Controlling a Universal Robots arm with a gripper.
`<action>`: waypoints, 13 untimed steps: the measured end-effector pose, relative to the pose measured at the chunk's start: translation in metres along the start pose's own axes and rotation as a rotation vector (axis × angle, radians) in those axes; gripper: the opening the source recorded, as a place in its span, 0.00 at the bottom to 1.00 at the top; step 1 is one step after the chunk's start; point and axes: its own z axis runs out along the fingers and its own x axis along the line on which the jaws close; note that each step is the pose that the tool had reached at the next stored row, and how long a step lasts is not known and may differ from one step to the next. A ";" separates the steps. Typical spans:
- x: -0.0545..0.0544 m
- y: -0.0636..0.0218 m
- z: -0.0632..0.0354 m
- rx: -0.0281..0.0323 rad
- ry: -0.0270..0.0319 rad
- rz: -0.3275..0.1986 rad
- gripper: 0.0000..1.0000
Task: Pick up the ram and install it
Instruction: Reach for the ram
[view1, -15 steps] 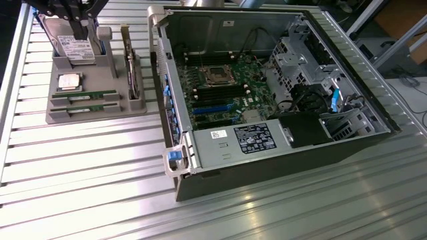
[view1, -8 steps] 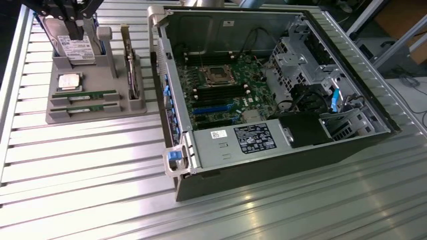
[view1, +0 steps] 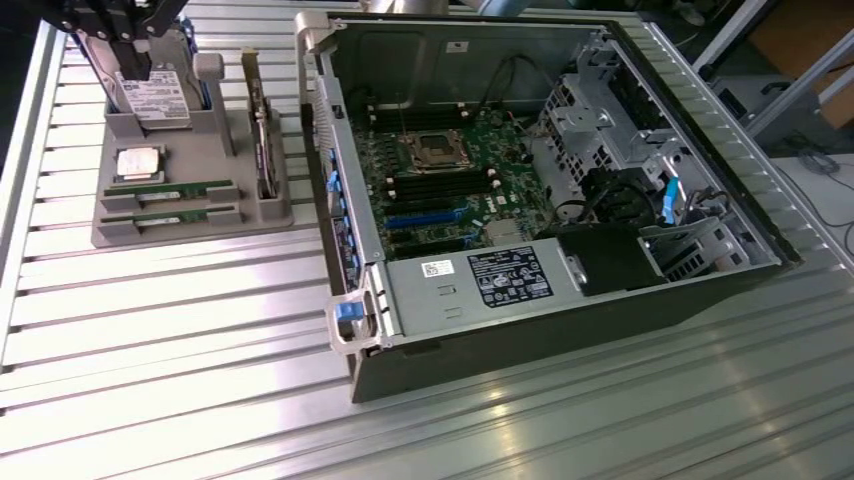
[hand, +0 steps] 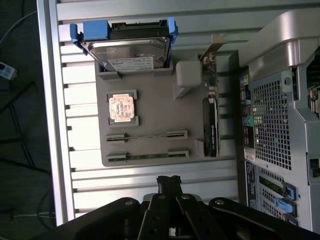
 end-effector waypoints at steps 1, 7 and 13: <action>0.001 -0.0001 0.0000 0.0000 -0.0001 0.000 0.11; 0.009 -0.0007 -0.0002 0.0000 -0.0001 0.000 0.11; 0.014 -0.0011 -0.0003 -0.0001 -0.0001 0.000 0.11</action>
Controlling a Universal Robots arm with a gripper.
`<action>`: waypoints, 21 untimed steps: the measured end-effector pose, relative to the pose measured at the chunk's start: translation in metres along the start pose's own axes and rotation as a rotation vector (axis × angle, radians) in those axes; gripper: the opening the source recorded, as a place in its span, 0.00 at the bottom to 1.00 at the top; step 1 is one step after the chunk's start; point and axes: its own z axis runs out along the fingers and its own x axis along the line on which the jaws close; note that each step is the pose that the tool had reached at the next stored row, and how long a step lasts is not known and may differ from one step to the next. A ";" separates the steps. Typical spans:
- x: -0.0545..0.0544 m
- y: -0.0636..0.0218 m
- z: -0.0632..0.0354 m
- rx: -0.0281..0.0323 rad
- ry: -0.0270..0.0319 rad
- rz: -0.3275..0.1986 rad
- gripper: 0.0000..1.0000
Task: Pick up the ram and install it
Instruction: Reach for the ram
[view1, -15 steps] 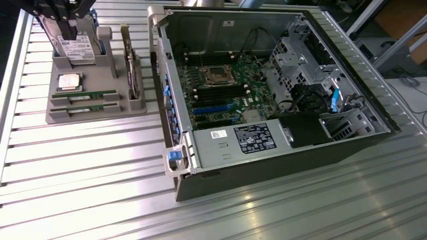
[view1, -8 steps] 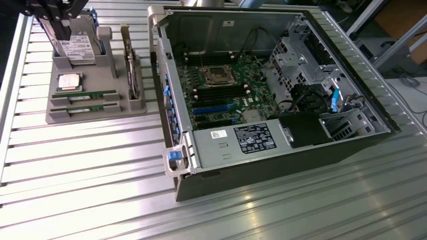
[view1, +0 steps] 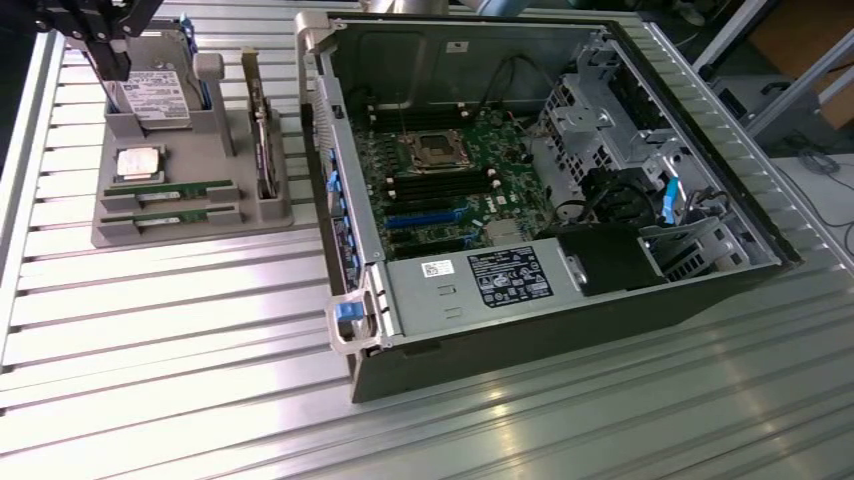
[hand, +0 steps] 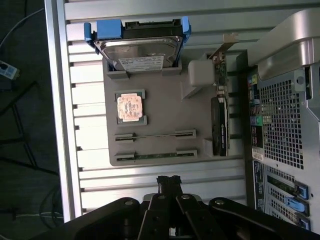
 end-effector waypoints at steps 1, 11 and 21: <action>0.001 -0.0001 0.0000 0.0000 0.0000 0.000 0.11; 0.010 -0.0008 -0.0003 0.0000 0.0000 0.000 0.11; 0.019 -0.0014 -0.0006 0.0001 0.0001 0.000 0.11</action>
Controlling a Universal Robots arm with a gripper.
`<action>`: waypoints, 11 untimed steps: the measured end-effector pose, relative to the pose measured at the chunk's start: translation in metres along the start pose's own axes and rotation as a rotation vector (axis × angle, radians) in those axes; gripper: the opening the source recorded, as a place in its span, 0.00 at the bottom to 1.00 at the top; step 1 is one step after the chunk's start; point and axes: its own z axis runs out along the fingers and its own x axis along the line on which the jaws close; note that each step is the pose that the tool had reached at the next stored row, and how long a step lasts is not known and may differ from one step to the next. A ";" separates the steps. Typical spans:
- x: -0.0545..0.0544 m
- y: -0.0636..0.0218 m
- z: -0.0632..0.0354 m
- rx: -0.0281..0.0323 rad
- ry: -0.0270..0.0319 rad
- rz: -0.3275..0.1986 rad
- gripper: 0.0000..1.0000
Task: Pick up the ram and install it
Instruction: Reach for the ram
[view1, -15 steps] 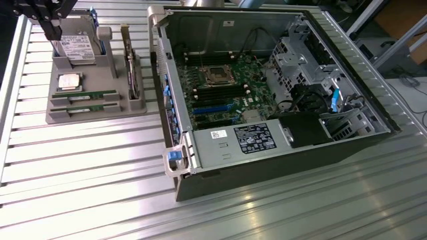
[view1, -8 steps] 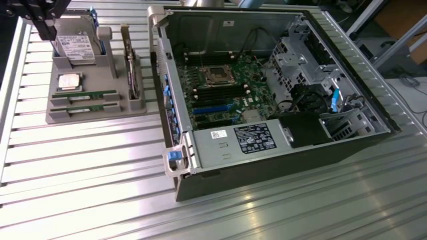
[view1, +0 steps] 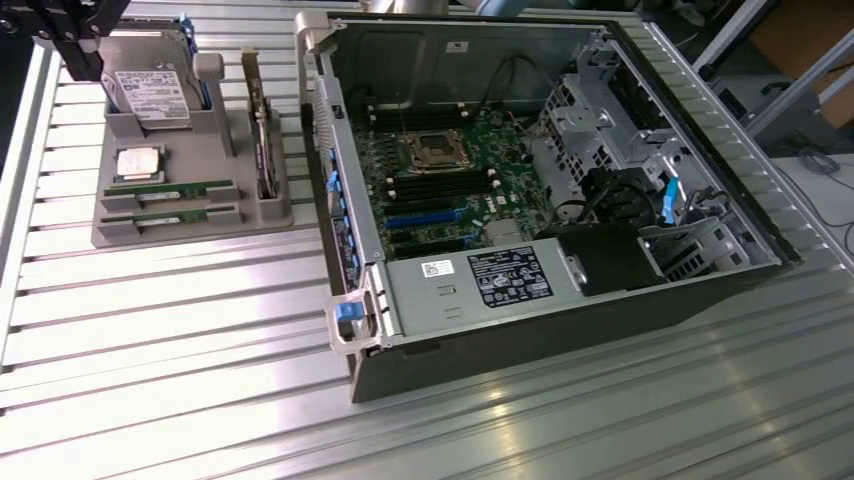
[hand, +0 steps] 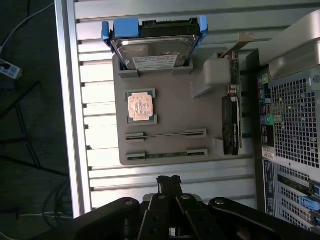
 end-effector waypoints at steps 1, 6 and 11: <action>0.001 -0.0001 0.0000 0.0000 0.0000 0.000 0.11; 0.007 -0.0005 -0.0002 0.0000 0.0000 0.000 0.11; 0.011 -0.0008 -0.0003 0.0000 -0.0001 0.000 0.11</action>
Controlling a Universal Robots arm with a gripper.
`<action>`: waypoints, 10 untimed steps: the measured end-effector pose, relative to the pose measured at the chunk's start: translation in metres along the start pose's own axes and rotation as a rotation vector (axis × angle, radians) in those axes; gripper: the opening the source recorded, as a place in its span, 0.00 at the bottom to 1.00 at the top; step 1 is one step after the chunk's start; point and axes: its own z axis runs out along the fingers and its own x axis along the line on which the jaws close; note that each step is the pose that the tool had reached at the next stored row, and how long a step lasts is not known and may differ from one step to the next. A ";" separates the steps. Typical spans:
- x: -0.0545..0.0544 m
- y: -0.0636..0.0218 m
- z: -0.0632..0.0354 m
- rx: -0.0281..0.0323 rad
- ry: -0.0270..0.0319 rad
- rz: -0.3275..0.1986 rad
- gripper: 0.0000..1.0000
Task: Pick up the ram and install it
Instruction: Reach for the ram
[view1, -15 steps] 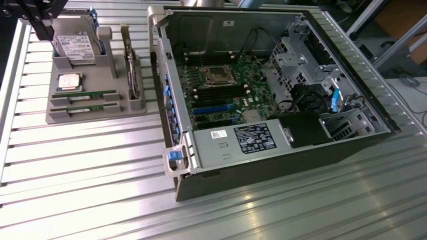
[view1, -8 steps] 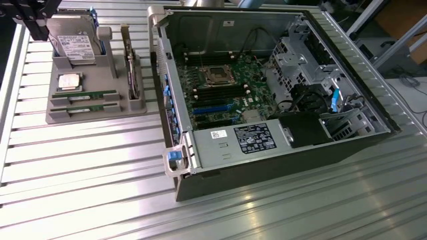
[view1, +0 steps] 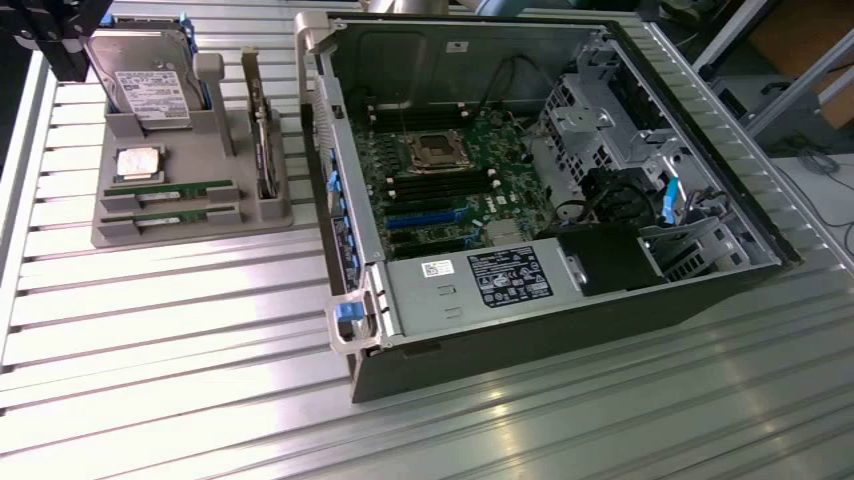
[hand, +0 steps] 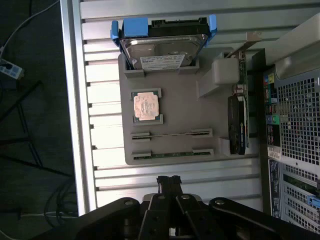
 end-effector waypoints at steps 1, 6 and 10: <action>0.001 -0.0001 0.0000 0.0000 0.0000 0.000 0.11; 0.006 -0.0005 -0.0002 0.0000 0.0000 0.000 0.11; 0.008 -0.0007 -0.0003 0.0000 0.0001 0.000 0.11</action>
